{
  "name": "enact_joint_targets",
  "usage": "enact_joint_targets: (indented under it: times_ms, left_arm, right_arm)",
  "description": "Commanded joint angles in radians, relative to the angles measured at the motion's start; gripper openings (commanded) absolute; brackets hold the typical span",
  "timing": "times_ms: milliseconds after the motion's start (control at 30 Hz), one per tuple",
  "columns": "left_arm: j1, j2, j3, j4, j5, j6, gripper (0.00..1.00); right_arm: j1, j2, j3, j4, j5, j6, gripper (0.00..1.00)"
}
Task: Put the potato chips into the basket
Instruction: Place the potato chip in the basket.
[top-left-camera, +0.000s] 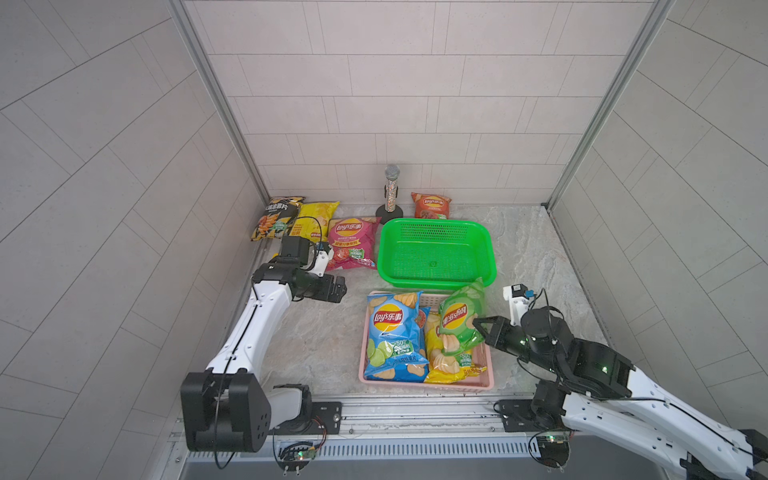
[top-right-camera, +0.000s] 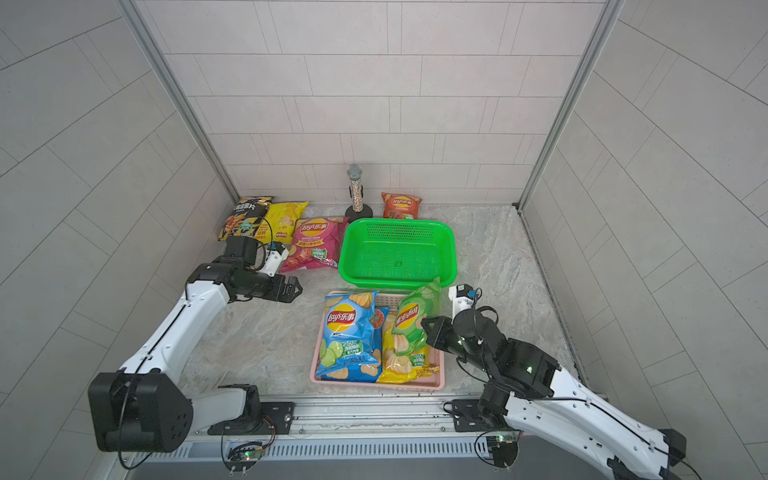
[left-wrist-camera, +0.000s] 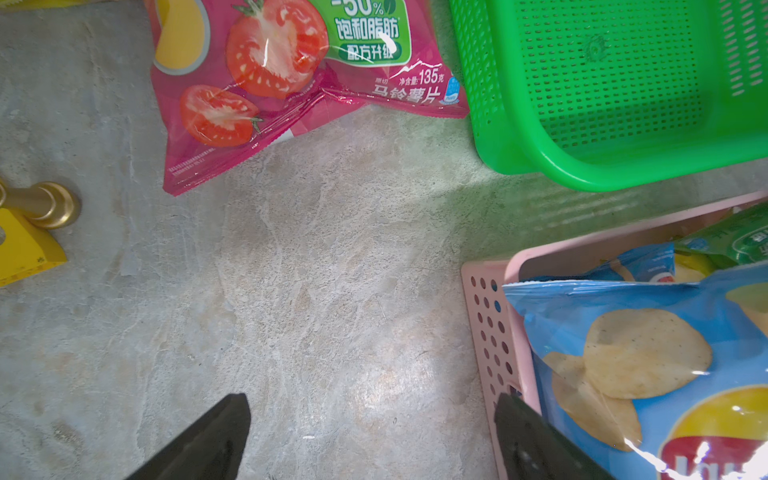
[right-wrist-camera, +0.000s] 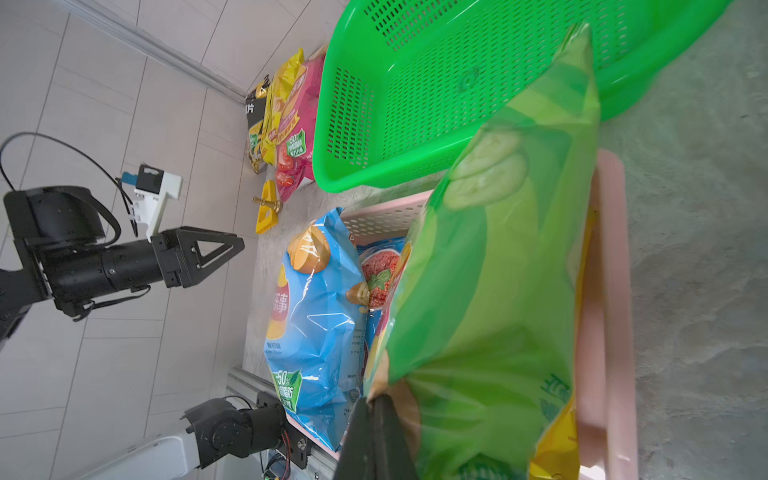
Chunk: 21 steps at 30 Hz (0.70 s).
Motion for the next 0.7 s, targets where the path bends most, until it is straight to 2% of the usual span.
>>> enact_joint_targets:
  times_ms: [0,167,433,667]
  left_arm:
    - [0.004,0.003,0.001,-0.012,-0.001,0.012,1.0]
    - [0.004,0.004,0.001,-0.011,0.0,0.012,0.99]
    - [0.004,0.0,0.0,-0.011,0.0,0.013,0.99]
    - [0.003,0.003,0.0,-0.012,0.002,0.012,0.99]
  right_arm:
    - [0.071,0.033,-0.008,0.043,0.146,0.025,0.0]
    - [0.134,0.041,-0.018,0.135,0.148,0.008,0.0]
    - [0.139,0.042,0.018,0.238,0.125,-0.076,0.0]
    - [0.139,0.021,-0.064,0.219,0.091,-0.009,0.0]
